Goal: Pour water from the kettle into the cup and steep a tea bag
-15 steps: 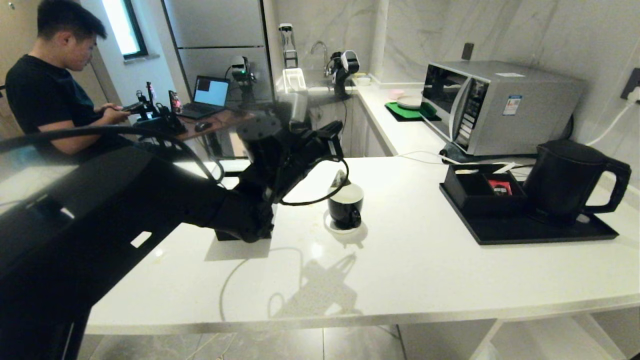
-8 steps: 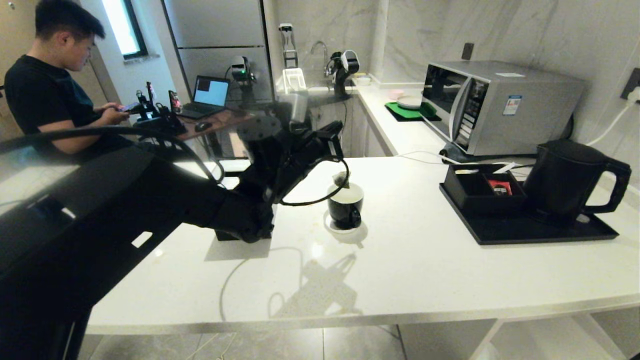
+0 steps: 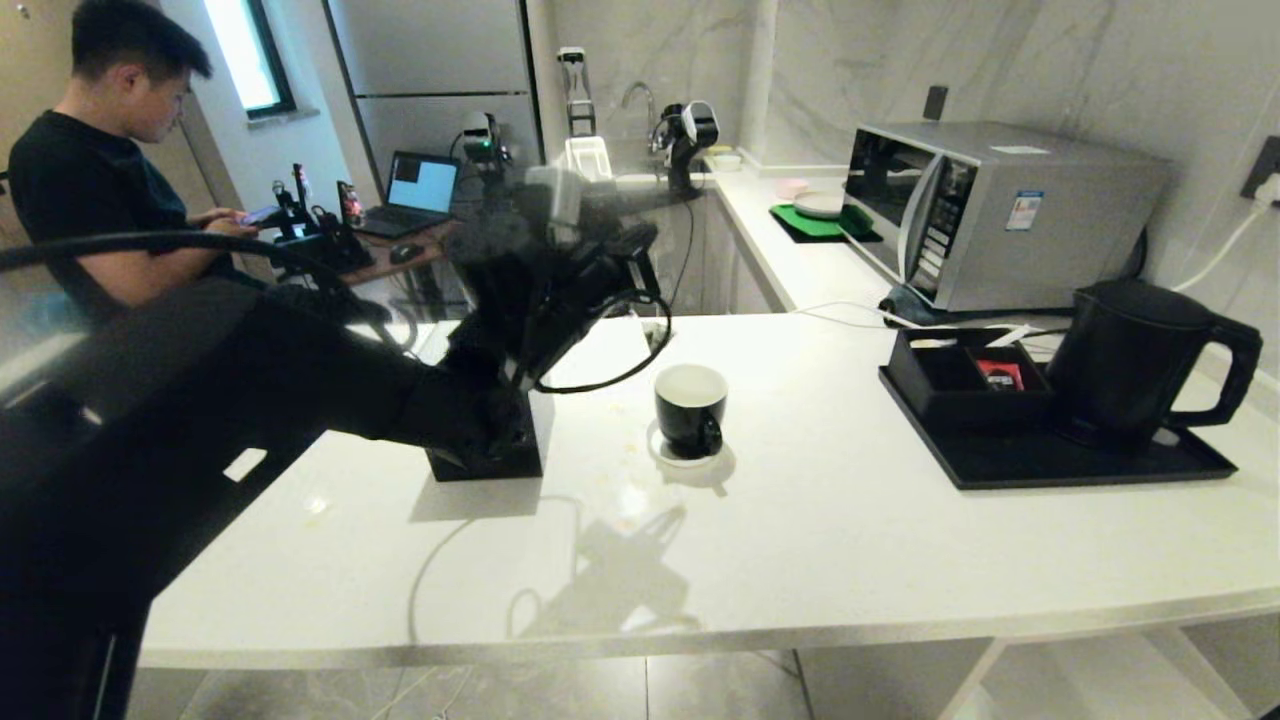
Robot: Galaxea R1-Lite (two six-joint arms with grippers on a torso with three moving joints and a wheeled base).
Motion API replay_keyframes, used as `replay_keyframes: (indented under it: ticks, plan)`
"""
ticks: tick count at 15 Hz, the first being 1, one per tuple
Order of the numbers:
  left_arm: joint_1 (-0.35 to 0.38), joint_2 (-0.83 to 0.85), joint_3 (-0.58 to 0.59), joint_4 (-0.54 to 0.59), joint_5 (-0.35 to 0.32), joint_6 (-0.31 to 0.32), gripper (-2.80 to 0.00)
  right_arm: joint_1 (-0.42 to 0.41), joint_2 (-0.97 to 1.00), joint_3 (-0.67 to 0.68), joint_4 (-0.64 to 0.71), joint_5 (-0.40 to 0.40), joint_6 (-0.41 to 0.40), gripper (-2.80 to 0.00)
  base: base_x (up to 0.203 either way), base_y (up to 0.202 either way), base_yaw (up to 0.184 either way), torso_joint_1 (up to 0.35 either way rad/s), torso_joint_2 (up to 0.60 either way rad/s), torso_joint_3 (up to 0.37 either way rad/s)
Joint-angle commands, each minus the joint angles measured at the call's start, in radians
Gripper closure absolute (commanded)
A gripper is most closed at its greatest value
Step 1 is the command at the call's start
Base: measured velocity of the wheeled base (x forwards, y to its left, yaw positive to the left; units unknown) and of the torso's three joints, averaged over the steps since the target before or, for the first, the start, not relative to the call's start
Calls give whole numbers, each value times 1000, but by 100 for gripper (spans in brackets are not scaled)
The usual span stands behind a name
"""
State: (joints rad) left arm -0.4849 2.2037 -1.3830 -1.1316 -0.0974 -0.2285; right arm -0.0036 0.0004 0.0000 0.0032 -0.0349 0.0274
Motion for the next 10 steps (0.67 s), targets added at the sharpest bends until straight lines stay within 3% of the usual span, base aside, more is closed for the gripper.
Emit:
replay_keyframes:
  ticks: [1,10]
  plan:
    - [23,-26,3,-7,-1,-2,0,-1,1,0,0,0,0,0,0,0,0,0,0,0]
    - [150,-124,5,83,-11,-2,0,-1,0,0,0,0,0,0,0,0,0,0,0,0]
